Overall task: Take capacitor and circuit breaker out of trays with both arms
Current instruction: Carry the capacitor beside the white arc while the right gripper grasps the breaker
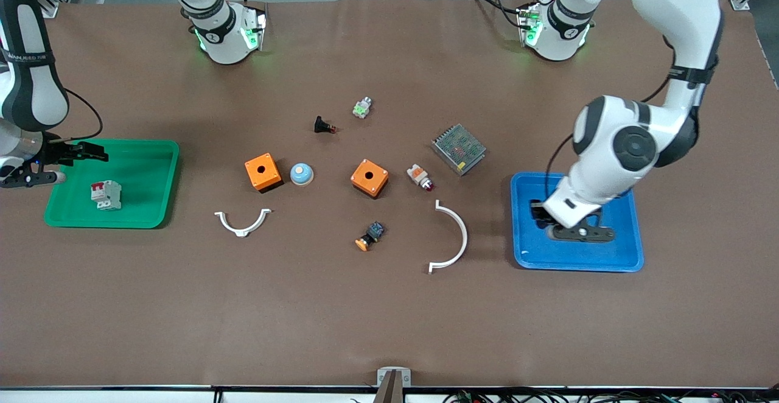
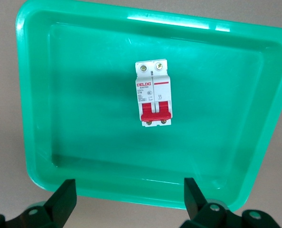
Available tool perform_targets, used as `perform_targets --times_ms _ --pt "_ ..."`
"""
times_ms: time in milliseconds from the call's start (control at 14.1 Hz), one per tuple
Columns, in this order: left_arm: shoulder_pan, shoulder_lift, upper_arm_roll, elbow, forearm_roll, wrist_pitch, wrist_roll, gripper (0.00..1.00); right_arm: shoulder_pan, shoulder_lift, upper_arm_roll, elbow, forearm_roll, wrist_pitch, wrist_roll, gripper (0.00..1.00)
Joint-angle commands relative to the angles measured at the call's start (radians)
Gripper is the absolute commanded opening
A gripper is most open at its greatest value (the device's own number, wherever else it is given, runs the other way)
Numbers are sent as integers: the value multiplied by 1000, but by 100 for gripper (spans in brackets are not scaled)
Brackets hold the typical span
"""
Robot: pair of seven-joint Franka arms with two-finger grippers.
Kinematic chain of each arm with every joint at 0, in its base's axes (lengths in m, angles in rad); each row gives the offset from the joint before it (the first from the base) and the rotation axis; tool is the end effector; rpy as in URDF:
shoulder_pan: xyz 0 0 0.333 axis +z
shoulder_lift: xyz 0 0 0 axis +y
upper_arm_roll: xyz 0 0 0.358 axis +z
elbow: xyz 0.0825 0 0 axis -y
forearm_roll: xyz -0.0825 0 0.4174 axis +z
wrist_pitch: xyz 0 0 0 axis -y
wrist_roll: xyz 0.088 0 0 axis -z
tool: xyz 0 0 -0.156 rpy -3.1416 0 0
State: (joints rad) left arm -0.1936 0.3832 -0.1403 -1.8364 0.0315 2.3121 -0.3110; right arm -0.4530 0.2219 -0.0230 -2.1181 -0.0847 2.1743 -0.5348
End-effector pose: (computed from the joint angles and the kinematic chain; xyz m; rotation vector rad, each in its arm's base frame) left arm 0.6589 -0.2210 0.3029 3.0819 -0.0470 0.1278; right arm 0.5105 -0.2707 0.2649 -3.1058 -0.1754 0.2794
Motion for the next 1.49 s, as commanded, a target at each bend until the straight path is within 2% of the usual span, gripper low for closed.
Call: perform_targets --times_ms 0,355,638,780,851,993,1135,1206,1418 --pt "-102 126 7 173 13 -34 -173 0 -18 46 14 3 -10 47 -13 100" --pt "-269 366 37 428 13 -34 -416 0 -26 131 14 4 -10 151 -47 100" --pt "-349 466 82 462 11 -19 -442 3 -23 177 14 16 -10 237 -82 100" --pt "-356 482 88 460 11 -14 -450 24 -16 197 14 33 -15 274 -82 100" --pt "-356 485 90 460 11 -14 -450 44 -16 206 14 47 -17 274 -82 100" --pt "-354 476 94 462 15 -14 -448 99 -16 227 14 75 -18 274 -94 100" --pt "-356 438 128 463 15 -31 -447 100 -24 252 15 89 -17 275 -106 99" --pt "-350 406 136 463 16 -54 -442 100 -23 255 15 90 -17 278 -106 94" --pt "-310 266 192 460 19 -160 -338 100 -21 257 15 89 -15 277 -109 68"
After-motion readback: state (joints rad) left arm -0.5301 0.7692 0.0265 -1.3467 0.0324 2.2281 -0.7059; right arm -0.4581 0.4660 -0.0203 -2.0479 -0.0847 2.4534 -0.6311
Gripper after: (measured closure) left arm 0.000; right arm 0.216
